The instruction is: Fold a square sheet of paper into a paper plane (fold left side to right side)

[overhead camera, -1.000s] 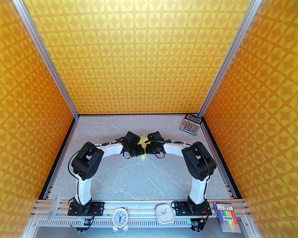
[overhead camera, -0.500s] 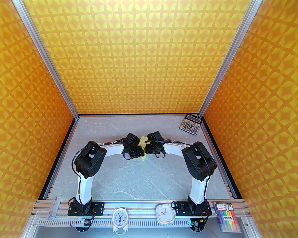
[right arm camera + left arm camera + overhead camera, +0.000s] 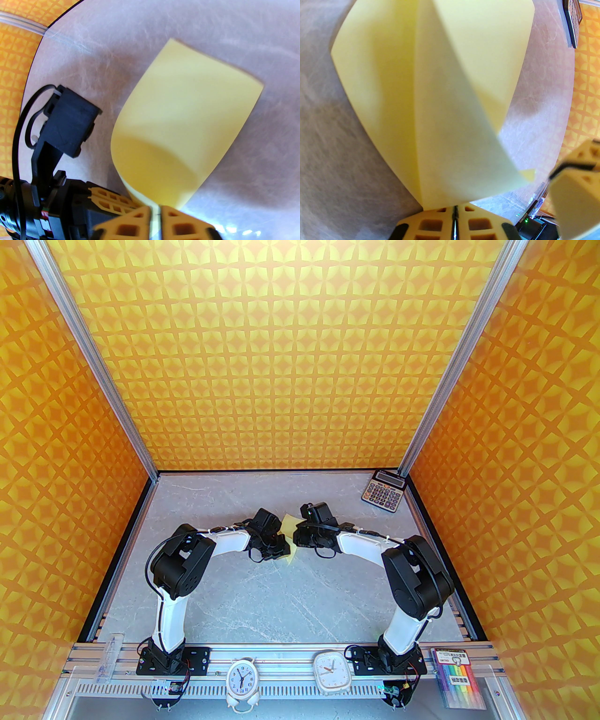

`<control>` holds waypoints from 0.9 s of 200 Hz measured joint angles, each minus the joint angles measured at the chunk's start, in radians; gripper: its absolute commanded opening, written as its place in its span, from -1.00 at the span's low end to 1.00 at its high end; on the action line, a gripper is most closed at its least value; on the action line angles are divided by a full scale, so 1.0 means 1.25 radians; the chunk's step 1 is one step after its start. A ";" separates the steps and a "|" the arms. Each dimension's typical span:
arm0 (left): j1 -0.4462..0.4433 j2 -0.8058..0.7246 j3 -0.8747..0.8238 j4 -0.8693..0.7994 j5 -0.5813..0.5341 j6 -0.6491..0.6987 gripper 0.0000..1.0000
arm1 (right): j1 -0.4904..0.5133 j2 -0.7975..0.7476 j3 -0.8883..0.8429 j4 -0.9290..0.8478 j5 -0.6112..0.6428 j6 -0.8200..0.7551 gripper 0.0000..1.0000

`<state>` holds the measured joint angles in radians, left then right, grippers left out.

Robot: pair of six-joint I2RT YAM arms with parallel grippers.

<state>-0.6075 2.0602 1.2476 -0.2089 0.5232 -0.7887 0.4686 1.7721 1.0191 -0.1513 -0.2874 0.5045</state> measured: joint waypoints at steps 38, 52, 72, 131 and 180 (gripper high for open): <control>0.000 0.001 0.001 -0.001 0.000 -0.001 -0.82 | 0.000 0.000 -0.034 0.035 -0.038 0.027 -0.90; 0.000 0.002 0.003 -0.003 0.000 -0.003 -0.82 | 0.000 0.004 -0.034 0.038 -0.049 0.031 -0.91; -0.001 0.002 0.003 -0.003 0.000 -0.003 -0.82 | 0.000 0.025 -0.023 0.042 -0.054 0.032 -0.93; -0.001 0.002 0.004 -0.005 0.000 -0.006 -0.82 | -0.008 0.117 0.029 0.037 -0.045 0.032 -0.97; 0.000 0.002 0.012 -0.021 -0.001 -0.005 -0.82 | -0.009 0.129 0.047 0.022 -0.041 0.023 -1.00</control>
<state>-0.6079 2.0621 1.2629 -0.2352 0.5224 -0.7956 0.4576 1.9339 1.0782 -0.1238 -0.3389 0.5339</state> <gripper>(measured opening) 0.089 0.039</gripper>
